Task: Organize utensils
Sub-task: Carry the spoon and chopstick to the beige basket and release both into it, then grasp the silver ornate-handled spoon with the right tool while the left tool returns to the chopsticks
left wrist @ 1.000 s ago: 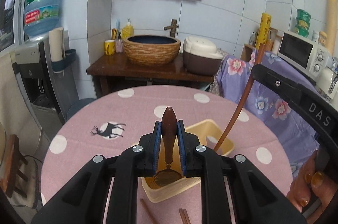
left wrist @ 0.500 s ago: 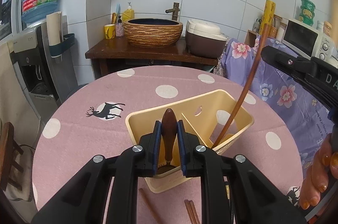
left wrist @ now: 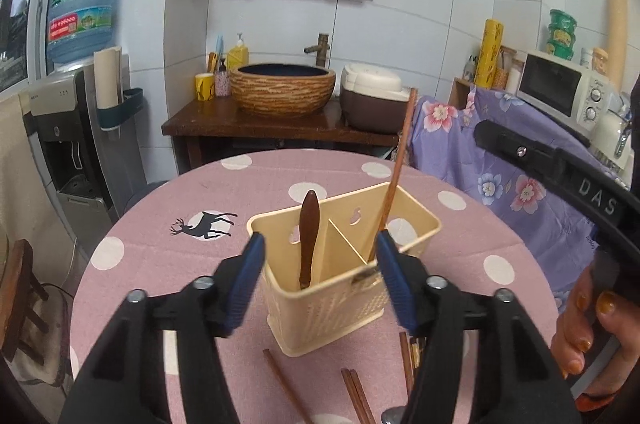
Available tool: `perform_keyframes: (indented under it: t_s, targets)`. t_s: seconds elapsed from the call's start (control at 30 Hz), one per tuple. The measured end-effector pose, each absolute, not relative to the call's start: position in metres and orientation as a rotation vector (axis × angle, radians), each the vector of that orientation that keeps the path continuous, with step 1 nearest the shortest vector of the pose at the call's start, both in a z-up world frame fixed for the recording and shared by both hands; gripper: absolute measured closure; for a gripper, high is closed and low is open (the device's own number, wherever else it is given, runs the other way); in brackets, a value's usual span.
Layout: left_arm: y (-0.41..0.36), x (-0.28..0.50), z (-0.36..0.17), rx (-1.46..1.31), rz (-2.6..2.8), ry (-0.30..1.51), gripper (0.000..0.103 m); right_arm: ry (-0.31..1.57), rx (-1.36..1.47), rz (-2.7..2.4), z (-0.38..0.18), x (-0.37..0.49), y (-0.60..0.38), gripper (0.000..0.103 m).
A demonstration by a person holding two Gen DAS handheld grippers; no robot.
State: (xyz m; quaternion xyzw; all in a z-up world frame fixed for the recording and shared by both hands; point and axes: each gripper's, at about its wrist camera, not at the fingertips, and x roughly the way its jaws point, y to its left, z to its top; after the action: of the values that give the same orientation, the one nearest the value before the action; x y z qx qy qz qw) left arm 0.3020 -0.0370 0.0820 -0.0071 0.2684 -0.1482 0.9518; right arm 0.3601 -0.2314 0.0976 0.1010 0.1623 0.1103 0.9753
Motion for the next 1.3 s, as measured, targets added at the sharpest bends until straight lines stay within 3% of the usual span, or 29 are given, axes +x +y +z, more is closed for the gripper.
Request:
perform_keyframes:
  t_s: [0.03,0.23,0.33,0.4,0.83,1.1,1.17,1.3]
  targets:
    - [-0.036,0.296,0.082,-0.013,-0.302,0.539,0.030,0.319,0.199,0.217,0.097,0.353,-0.233,0.041]
    - [-0.024,0.257,0.071,-0.004,-0.285,0.500,0.007,0.336,0.157,0.238,0.079,0.315,-0.240,0.020]
    - [-0.017,0.244,0.059,0.012,-0.268,0.496,0.005,0.340,0.134,0.245,0.064,0.298,-0.243,0.016]
    - [-0.014,0.237,0.050,0.018,-0.256,0.503,0.005,0.355,0.121,0.242,0.051,0.287,-0.246,0.010]
    - [0.000,0.197,-0.012,0.016,-0.155,0.593,0.005,0.446,0.134,0.192,-0.025,0.237,-0.264,0.009]
    - [0.008,0.175,-0.033,-0.015,-0.137,0.668,0.006,0.595,0.151,0.192,-0.059,0.222,-0.269,0.009]
    - [0.010,0.174,-0.039,-0.027,-0.136,0.699,0.012,0.624,0.161,0.194,-0.066,0.219,-0.270,0.010]
    - [0.008,0.174,-0.046,-0.034,-0.160,0.746,0.035,0.680,0.150,0.198,-0.076,0.215,-0.265,0.023]
